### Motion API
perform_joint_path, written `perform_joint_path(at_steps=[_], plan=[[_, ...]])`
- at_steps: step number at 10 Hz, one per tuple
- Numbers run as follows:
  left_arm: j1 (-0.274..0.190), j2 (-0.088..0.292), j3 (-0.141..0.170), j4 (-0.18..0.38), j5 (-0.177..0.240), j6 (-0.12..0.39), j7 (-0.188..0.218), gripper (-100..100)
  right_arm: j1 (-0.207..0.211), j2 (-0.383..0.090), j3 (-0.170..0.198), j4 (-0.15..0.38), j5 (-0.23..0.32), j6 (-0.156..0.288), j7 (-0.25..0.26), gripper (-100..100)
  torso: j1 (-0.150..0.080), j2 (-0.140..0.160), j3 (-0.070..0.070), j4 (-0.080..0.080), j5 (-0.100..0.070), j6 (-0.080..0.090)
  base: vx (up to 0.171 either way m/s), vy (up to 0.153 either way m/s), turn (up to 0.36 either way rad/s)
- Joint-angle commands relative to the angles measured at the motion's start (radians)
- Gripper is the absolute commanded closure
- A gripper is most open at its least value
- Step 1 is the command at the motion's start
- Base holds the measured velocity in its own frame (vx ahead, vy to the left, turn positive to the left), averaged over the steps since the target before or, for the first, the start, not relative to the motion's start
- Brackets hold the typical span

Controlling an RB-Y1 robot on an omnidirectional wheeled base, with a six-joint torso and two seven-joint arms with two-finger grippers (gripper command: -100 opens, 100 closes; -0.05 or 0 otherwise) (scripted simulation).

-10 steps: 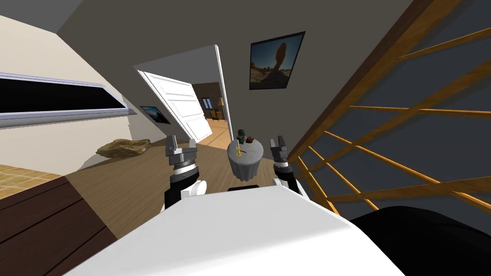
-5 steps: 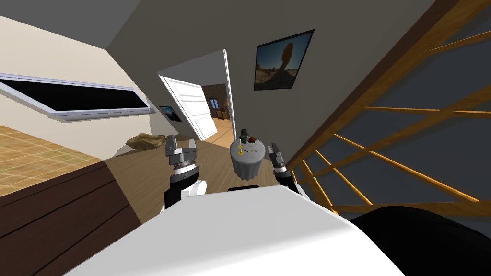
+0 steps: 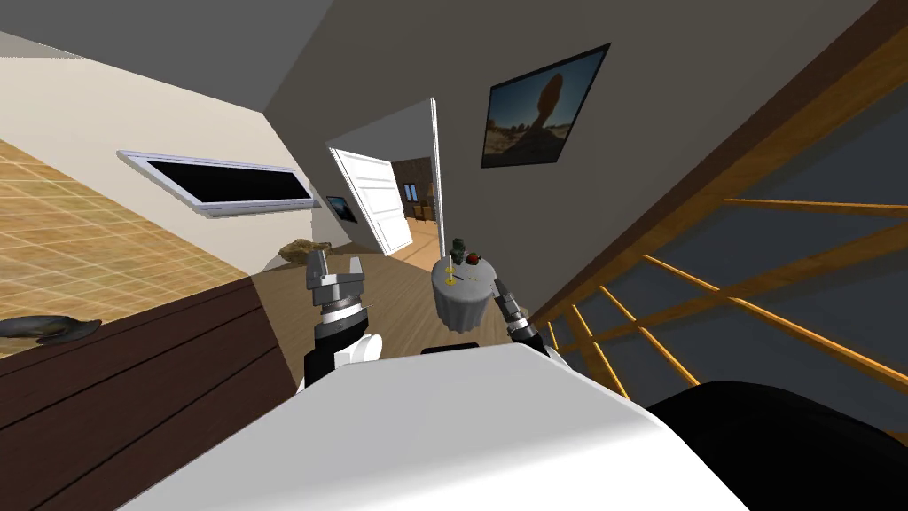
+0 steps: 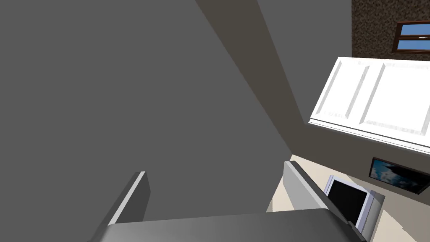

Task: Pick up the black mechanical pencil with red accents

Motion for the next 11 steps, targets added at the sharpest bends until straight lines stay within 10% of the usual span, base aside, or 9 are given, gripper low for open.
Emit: perform_joint_path(at_steps=[1,11], plan=[[0.000,0.000,0.000,0.000,0.000,0.000,0.000,0,0.017,-0.050,0.018,0.050,0.000,-0.011,0.011,-100,0.000,0.000,0.000,0.000,0.000,0.000,-0.035,-0.025,0.276],[0.000,0.000,0.000,0.000,0.000,0.000,0.000,0,0.093,-0.266,0.098,0.279,0.024,-0.039,0.054,-100,0.000,-0.002,-0.001,0.000,0.000,0.001,-0.029,-0.020,0.222]])
